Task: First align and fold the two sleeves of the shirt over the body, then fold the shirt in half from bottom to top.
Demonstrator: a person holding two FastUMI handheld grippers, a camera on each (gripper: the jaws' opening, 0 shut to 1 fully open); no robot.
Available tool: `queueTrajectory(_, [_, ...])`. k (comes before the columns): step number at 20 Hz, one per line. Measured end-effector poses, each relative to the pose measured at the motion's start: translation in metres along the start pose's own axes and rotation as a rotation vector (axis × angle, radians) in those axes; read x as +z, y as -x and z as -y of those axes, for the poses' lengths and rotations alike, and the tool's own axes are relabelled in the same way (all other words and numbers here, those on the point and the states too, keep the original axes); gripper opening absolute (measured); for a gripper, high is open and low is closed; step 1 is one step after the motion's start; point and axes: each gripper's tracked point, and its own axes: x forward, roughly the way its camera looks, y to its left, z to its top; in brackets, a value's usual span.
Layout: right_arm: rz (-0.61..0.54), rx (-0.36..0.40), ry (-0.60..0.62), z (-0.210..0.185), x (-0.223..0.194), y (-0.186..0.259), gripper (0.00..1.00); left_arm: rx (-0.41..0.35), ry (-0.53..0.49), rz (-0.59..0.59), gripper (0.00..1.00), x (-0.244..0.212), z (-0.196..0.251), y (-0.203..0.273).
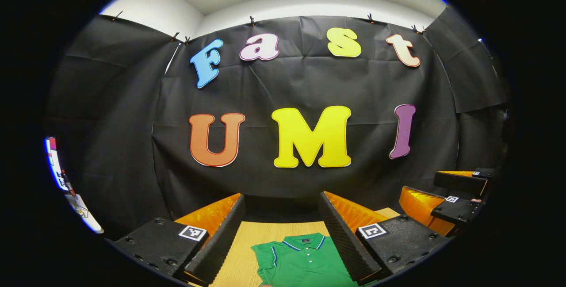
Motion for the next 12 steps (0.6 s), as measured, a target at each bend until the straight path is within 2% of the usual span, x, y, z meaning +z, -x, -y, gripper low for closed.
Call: queueTrajectory(12, [-0.021,-0.005,-0.008,0.016,-0.003,-0.004,0.96,-0.009,0.001,-0.027,1.0,-0.01,0.008,-0.006])
